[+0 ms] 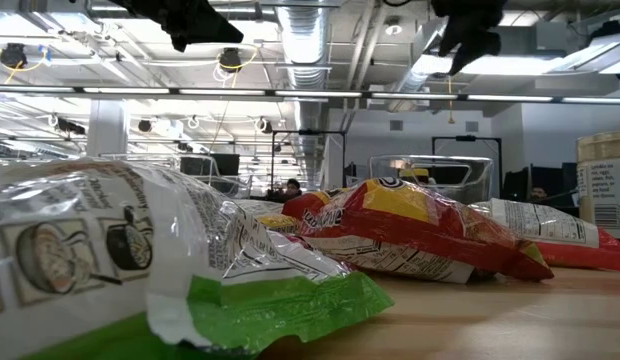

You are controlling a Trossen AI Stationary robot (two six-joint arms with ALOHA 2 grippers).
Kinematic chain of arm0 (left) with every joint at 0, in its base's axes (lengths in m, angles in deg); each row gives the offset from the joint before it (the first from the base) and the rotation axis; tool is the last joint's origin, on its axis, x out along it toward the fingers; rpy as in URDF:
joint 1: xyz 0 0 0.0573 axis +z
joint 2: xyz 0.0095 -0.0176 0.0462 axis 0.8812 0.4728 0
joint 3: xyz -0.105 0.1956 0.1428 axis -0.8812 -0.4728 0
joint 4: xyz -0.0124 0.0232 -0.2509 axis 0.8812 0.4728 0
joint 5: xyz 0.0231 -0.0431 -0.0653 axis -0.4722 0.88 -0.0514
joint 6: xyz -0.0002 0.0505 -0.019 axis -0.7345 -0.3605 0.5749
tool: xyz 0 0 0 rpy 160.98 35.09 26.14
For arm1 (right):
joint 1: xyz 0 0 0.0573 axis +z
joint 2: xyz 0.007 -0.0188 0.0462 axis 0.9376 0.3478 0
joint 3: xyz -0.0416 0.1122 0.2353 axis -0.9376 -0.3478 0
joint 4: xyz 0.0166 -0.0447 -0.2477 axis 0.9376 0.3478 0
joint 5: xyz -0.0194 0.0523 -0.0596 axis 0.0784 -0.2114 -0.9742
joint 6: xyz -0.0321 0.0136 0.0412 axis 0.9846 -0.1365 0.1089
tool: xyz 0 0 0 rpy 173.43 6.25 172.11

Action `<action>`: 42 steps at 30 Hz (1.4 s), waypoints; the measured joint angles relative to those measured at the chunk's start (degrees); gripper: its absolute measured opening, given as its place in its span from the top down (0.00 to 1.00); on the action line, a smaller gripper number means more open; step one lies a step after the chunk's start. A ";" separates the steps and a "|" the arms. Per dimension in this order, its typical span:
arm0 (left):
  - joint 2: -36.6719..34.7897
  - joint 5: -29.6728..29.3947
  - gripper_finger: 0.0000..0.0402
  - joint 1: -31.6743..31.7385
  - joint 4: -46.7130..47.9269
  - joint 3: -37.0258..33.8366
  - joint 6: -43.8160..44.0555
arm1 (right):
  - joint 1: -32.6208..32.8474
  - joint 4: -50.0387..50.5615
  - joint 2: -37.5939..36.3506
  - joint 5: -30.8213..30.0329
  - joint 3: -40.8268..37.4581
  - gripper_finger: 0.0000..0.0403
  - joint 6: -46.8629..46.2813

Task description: Pick & Place Food Item

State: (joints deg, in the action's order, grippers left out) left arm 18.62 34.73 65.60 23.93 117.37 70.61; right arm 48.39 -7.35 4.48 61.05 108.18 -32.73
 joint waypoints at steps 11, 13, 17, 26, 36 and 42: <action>0.00 0.00 1.00 0.02 0.00 0.00 0.39 | 11.71 -11.19 -14.40 -3.81 -17.69 0.35 -7.90; 0.00 0.00 1.00 0.00 0.00 0.00 0.39 | 14.43 -16.70 -17.27 -8.06 -21.48 0.35 -7.84; 0.00 0.00 1.00 0.02 0.00 0.00 0.40 | 19.31 -28.55 -22.21 -17.10 -29.04 0.35 -7.37; 0.01 0.00 1.00 0.00 -0.11 0.00 1.25 | 26.76 -46.54 -25.56 -22.59 -40.00 0.35 -6.05; 0.00 0.73 1.00 0.02 -0.22 0.00 7.47 | 32.23 -54.02 -23.90 -22.60 -40.50 0.35 0.16; 1.00 10.12 1.00 -0.82 -0.57 0.00 7.72 | 33.58 -58.11 -21.29 -22.58 -41.05 0.35 3.22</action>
State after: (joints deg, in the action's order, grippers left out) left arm 19.62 44.86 64.78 23.36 117.37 78.33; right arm 81.97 -65.45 -16.81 38.47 67.13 -29.51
